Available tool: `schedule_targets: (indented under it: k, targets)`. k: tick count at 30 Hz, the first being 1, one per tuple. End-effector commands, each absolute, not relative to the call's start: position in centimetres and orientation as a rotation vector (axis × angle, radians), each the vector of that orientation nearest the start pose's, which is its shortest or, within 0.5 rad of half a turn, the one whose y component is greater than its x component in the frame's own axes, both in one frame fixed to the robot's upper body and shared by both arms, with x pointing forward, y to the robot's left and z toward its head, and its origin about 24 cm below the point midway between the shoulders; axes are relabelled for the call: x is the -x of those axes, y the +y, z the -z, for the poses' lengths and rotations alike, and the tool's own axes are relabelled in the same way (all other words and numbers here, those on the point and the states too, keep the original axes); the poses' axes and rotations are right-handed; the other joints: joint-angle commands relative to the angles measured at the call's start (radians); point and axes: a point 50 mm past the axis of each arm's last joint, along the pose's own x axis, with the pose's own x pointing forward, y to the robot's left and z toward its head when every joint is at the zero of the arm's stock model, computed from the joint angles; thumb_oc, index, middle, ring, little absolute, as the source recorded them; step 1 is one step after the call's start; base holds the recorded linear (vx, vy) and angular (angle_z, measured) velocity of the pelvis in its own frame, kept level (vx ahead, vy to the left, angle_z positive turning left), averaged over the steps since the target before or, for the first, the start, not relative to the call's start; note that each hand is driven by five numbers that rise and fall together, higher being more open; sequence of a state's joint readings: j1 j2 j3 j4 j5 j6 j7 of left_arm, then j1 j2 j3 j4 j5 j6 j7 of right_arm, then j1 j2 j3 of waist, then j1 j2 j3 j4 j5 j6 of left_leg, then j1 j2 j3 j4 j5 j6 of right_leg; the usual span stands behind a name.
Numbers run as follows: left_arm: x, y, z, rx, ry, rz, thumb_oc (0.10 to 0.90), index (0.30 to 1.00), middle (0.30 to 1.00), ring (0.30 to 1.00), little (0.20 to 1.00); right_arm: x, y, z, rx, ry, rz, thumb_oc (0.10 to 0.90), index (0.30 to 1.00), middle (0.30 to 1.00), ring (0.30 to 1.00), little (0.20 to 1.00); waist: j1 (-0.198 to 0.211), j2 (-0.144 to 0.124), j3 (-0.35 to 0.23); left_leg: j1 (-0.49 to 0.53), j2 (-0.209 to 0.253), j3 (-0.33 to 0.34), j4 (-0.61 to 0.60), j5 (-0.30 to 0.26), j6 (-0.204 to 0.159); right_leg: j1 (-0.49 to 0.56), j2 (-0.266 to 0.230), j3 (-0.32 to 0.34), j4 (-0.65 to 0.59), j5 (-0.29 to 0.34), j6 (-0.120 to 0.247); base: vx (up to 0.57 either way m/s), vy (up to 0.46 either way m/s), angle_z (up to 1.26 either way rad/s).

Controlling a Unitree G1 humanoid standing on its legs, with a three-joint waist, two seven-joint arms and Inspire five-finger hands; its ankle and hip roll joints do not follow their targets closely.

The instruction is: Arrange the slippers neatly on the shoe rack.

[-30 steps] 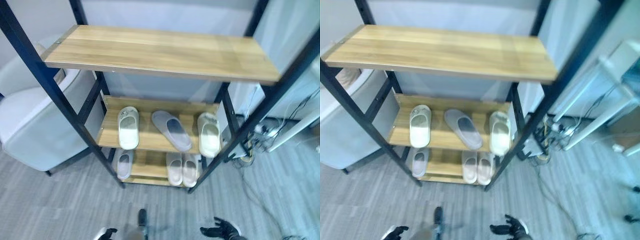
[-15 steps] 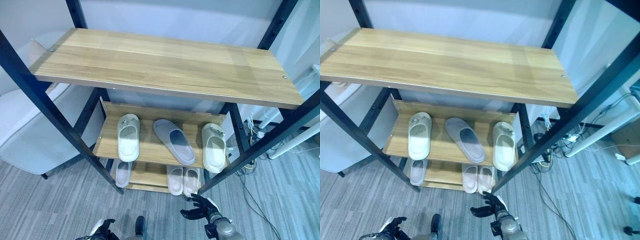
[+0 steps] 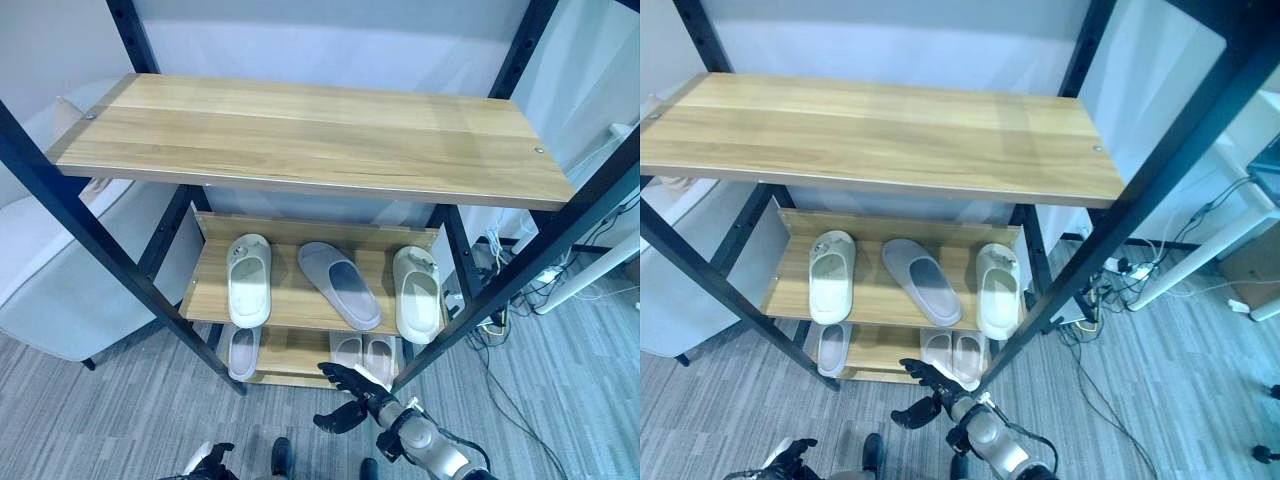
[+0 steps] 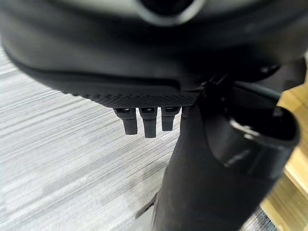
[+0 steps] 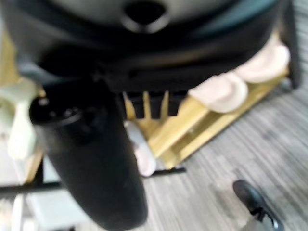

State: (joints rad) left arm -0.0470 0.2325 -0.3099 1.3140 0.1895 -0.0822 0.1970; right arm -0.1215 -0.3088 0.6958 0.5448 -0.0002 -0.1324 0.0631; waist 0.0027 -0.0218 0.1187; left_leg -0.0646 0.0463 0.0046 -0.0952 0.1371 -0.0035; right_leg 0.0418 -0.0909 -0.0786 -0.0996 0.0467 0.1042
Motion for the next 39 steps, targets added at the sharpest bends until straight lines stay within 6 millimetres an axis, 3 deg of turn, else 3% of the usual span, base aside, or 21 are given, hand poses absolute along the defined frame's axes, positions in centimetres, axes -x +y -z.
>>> schedule_targets:
  k: [1,3,4,5,10,11,15,19,23,29,39]
  targets:
    - [-12.9,21.7,15.4,-0.693,1.027,0.114,0.800,0.900,0.900,0.900,0.900,-23.3,-6.7,2.1,0.427,0.101,-0.769,0.800,0.900,0.900,0.900,0.900,0.005,-0.045,-0.008,0.086,-0.043,0.009,0.056,-0.183,-0.003,-0.007,-0.038,0.008,0.065,-0.061,0.047,0.04,-0.042,-0.01]
    - [-12.7,21.5,15.5,-0.707,1.035,0.136,0.800,0.900,0.900,0.900,0.900,-23.5,-5.8,0.9,0.421,0.044,-0.816,0.800,0.900,0.900,0.900,0.900,0.010,-0.044,-0.013,0.095,-0.042,0.005,0.041,-0.177,-0.005,0.006,-0.035,0.005,0.056,-0.065,0.044,0.01,-0.017,0.03]
    - [-12.4,21.4,15.6,-0.715,1.043,0.147,0.800,0.900,0.900,0.900,0.900,-23.7,-5.1,-0.6,0.426,-0.031,-0.858,0.800,0.900,0.900,0.900,0.900,0.011,-0.042,-0.015,0.102,-0.041,0.002,0.023,-0.168,-0.008,0.015,-0.031,0.000,0.050,-0.068,0.043,0.01,-0.023,0.07]
    - [-12.5,21.4,15.6,-0.715,1.043,0.147,0.800,0.900,0.900,0.900,0.900,-23.7,-5.1,-0.6,0.426,-0.030,-0.858,0.800,0.900,0.900,0.900,0.900,0.011,-0.042,-0.015,0.103,-0.041,0.002,0.023,-0.168,-0.008,0.016,-0.031,-0.001,0.049,-0.068,0.043,0.00,-0.015,0.13]
    - [-11.6,21.3,15.9,-0.730,1.070,0.172,0.800,0.900,0.900,0.900,0.900,-24.1,-4.6,-6.1,0.514,-0.320,-0.907,0.800,0.900,0.900,0.900,0.900,0.008,-0.040,-0.026,0.092,-0.042,0.005,0.008,-0.153,-0.014,0.013,-0.030,-0.008,0.037,-0.061,0.044,-0.03,-0.003,0.07]
    - [-11.3,21.3,16.0,-0.735,1.079,0.178,0.800,0.900,0.900,0.900,0.900,-24.0,-4.6,-8.3,0.534,-0.428,-0.903,0.800,0.900,0.900,0.900,0.900,0.006,-0.040,-0.028,0.094,-0.041,0.005,0.008,-0.152,-0.015,0.015,-0.029,-0.008,0.035,-0.060,0.045,0.00,0.000,0.00]
    - [-11.3,21.1,16.0,-0.727,1.075,0.175,0.800,0.900,0.900,0.900,0.900,-24.0,-5.2,-10.4,0.556,-0.538,-0.851,0.800,0.900,0.900,0.900,0.900,0.006,-0.039,-0.030,0.095,-0.042,0.003,0.008,-0.153,-0.015,0.022,-0.029,-0.008,0.024,-0.056,0.045,0.00,0.000,0.00]
    - [-11.3,20.6,16.1,-0.713,1.068,0.176,0.800,0.900,0.900,0.900,0.900,-24.6,-6.5,-11.5,0.647,-0.624,-0.717,0.800,0.900,0.900,0.900,0.900,0.006,-0.036,-0.035,0.096,-0.042,0.004,0.008,-0.153,-0.015,0.027,-0.031,-0.008,0.018,-0.056,0.045,0.00,0.000,0.00]
    - [-11.5,19.9,16.1,-0.711,1.043,0.184,0.800,0.900,0.900,0.900,0.900,-26.2,-8.9,-12.3,0.926,-0.726,-0.465,0.800,0.900,0.900,0.900,0.900,0.008,-0.031,-0.043,0.100,-0.041,0.002,0.008,-0.157,-0.014,0.032,-0.030,-0.012,0.016,-0.058,0.044,0.02,-0.002,0.00]
    - [-11.3,19.4,16.2,-0.714,1.031,0.192,0.800,0.900,0.900,0.900,0.900,-27.9,-11.1,-13.4,1.080,-0.775,-0.237,0.800,0.900,0.900,0.900,0.900,0.012,-0.028,-0.049,0.101,-0.040,0.001,0.008,-0.158,-0.015,0.035,-0.028,-0.012,0.013,-0.058,0.043,0.03,-0.004,0.00]
    - [-10.8,19.4,16.3,-0.718,1.040,0.172,0.800,0.900,0.900,0.900,0.900,-30.3,-13.1,-11.5,1.037,-0.606,-0.074,0.800,0.900,0.900,0.900,0.900,0.018,-0.016,-0.056,0.110,-0.046,0.001,0.008,-0.176,-0.014,0.033,-0.033,-0.006,0.012,-0.065,0.047,0.02,-0.001,0.00]
